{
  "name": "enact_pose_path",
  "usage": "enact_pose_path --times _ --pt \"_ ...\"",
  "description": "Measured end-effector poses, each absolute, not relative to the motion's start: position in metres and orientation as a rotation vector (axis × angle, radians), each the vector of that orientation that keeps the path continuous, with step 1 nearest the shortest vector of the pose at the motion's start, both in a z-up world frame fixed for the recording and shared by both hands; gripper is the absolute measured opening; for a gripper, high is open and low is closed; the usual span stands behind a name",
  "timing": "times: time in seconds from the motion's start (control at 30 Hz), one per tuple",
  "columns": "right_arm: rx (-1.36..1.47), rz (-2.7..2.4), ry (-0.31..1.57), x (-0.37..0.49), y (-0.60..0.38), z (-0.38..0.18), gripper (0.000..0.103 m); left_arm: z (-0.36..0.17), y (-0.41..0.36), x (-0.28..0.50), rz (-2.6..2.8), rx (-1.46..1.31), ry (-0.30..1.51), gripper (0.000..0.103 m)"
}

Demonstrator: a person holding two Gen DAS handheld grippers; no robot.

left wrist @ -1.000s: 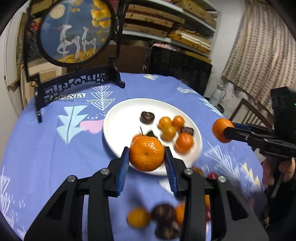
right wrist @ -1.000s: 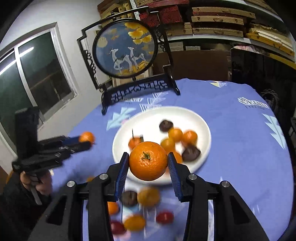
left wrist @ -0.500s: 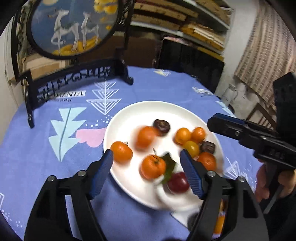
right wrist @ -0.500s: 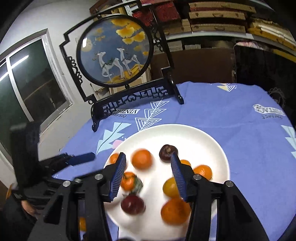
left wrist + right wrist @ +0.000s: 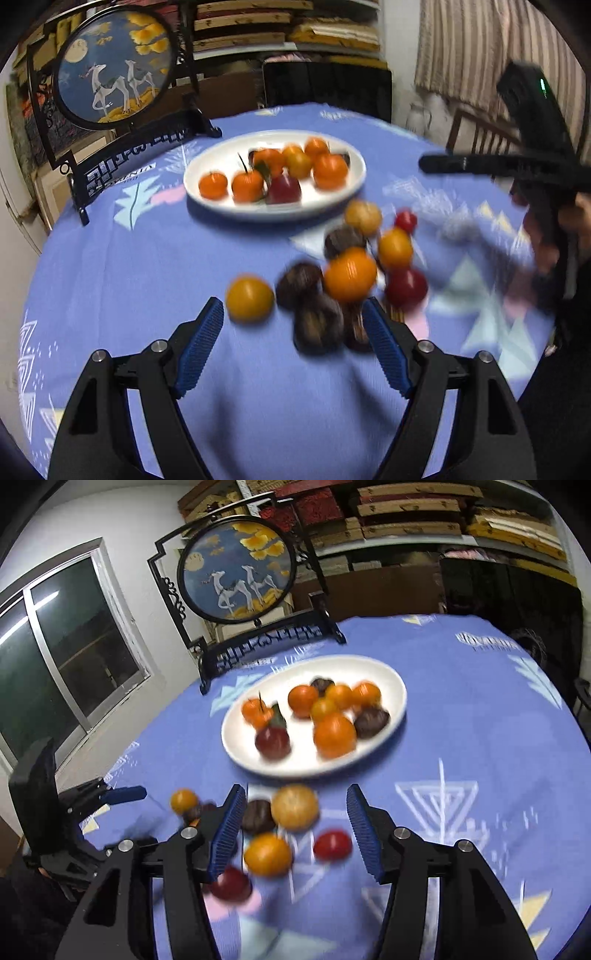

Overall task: Organize fruits
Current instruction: 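Carry a mandarin to the plate with the left tool while the right tool carries another mandarin, then grasp a dark date with the left tool while the right tool grasps a red plum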

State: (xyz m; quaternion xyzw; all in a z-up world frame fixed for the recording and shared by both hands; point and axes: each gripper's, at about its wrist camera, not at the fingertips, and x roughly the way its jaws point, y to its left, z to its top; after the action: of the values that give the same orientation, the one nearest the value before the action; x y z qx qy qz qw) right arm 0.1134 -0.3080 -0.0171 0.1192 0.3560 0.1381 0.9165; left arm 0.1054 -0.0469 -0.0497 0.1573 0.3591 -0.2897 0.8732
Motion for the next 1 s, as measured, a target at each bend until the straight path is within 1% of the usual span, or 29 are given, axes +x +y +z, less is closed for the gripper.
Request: enact_pose_path --times 0.1,0.17,0.23,0.27,0.3,0.33,0.47,0.57,0.63,0.73,0.9,0.97,1.0 --pt "0.26 0.269 0.746 0.101 -0.313 -0.025 0.057 -0.059 -0.047 0.097 -0.605 0.325 0.763 0.075" --pt "0.261 0.259 0.752 0.095 -0.315 -0.028 0.057 -0.062 -0.046 0.105 -0.601 0.277 0.794 0.069" --pt "0.266 0.257 0.755 0.09 -0.316 -0.029 0.057 -0.067 -0.047 0.116 -0.6 0.225 0.839 0.058" --pt "0.265 0.257 0.755 0.088 -0.316 -0.03 0.057 -0.07 -0.048 0.121 -0.613 0.194 0.869 0.056" --pt "0.26 0.257 0.754 0.085 -0.316 -0.03 0.057 -0.074 -0.049 0.126 -0.634 0.156 0.905 0.048" --pt "0.255 0.256 0.755 0.083 -0.315 -0.031 0.057 -0.076 -0.049 0.129 -0.65 0.124 0.911 0.043" --pt "0.233 0.294 0.782 0.078 -0.306 -0.037 0.057 -0.075 -0.049 0.129 -0.661 0.113 0.901 0.041" --pt "0.186 0.386 0.832 0.074 -0.283 -0.044 0.057 -0.061 -0.038 0.117 -0.649 0.077 0.788 0.041" --pt "0.169 0.441 0.851 0.073 -0.268 -0.047 0.057 -0.056 -0.029 0.114 -0.64 0.034 0.746 0.041" --pt "0.137 0.468 0.869 0.075 -0.25 -0.051 0.057 -0.057 -0.025 0.117 -0.628 0.006 0.751 0.041" --pt "0.161 0.449 0.919 0.092 -0.238 -0.065 0.057 -0.057 -0.028 0.115 -0.64 0.021 0.749 0.041" --pt "0.188 0.434 0.954 0.1 -0.239 -0.074 0.053 -0.057 -0.027 0.116 -0.642 0.019 0.752 0.041" --pt "0.206 0.436 0.947 0.101 -0.24 -0.076 0.046 -0.057 -0.027 0.116 -0.642 0.019 0.752 0.041"
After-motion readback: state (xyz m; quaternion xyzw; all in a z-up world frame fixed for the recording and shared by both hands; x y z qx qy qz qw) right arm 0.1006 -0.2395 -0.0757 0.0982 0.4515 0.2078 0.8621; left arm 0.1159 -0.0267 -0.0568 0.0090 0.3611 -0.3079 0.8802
